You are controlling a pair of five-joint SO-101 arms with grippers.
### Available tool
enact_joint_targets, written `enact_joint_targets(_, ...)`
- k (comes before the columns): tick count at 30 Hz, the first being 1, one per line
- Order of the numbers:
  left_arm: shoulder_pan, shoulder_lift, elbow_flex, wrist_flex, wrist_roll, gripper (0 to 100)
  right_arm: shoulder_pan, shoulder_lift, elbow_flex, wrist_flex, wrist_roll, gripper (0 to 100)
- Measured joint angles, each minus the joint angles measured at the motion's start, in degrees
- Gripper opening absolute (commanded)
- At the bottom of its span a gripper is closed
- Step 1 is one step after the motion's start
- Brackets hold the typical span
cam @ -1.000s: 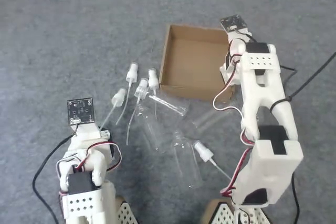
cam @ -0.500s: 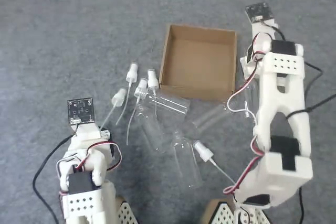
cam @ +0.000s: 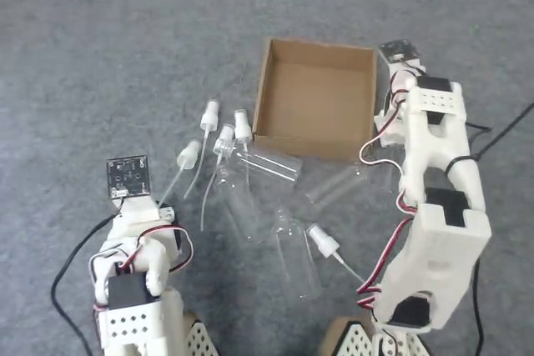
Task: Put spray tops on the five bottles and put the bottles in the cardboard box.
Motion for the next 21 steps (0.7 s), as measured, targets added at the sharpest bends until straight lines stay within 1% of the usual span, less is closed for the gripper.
enact_joint_targets(2, 0.0, 0.0, 0.0, 0.0, 0.0, 1, 0.88, 0.44, -0.09, -0.26, 0.09, 0.2)
enact_joint_targets(8, 0.0, 0.0, 0.0, 0.0, 0.0, 1, 5.1, 0.44, -0.18, -0.26, 1.67, 0.5)
enact_joint_targets(12, 0.0, 0.0, 0.0, 0.0, 0.0, 1, 7.82, 0.44, -0.18, 1.67, 7.56, 0.6)
enact_joint_targets(18, 0.0, 0.0, 0.0, 0.0, 0.0, 1, 12.22, -0.97, -0.09, 9.05, 21.19, 0.6)
enact_joint_targets(21, 0.0, 0.0, 0.0, 0.0, 0.0, 1, 14.68, -1.49, 1.85, 10.73, 25.76, 0.6)
